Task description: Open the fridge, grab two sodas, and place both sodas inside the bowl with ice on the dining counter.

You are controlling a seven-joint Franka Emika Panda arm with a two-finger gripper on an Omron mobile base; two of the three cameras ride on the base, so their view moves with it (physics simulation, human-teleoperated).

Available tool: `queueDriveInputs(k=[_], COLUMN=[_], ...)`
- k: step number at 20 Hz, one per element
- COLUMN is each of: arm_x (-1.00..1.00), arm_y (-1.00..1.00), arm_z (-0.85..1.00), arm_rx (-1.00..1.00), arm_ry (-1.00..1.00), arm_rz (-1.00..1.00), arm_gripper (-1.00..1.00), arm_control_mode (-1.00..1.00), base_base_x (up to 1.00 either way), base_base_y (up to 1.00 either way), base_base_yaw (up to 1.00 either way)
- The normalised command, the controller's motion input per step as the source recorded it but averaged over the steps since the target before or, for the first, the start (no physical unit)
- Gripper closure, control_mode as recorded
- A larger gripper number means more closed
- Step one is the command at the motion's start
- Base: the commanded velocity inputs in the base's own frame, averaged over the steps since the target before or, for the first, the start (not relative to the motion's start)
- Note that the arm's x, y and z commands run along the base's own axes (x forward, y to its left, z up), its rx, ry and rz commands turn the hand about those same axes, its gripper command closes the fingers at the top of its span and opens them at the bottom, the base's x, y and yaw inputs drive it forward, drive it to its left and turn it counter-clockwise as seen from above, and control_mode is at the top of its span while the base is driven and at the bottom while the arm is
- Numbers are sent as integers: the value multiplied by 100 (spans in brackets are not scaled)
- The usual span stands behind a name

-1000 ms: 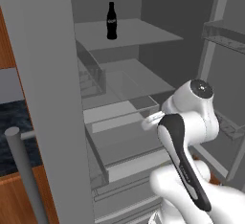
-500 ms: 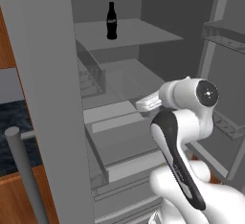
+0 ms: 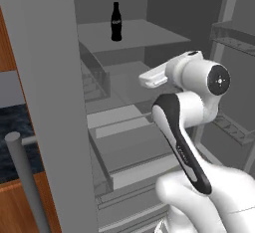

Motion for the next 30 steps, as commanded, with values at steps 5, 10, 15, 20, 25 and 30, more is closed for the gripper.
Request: queueDriveInputs(k=[5,10,15,20,25,30], arm_x=[9,2,41,48,60,57], arm_y=[0,0,19,4,0,5], arm_z=[97,21,11,0,0,7], arm_rx=[0,0,6,17,7,2], arm_ry=[-6,-1,-4,-8,7,12], arm_rz=[0,0,0,5,1,0], arm_gripper=[-100,-100,-100,-100,-100,-100], arm_control_mode=[-100,-100,-100,-100,-100,-100], base_base_x=[0,0,0,0,0,0], base_base_y=[0,0,0,0,0,0], base_base_yaw=[0,0,0,0,0,0])
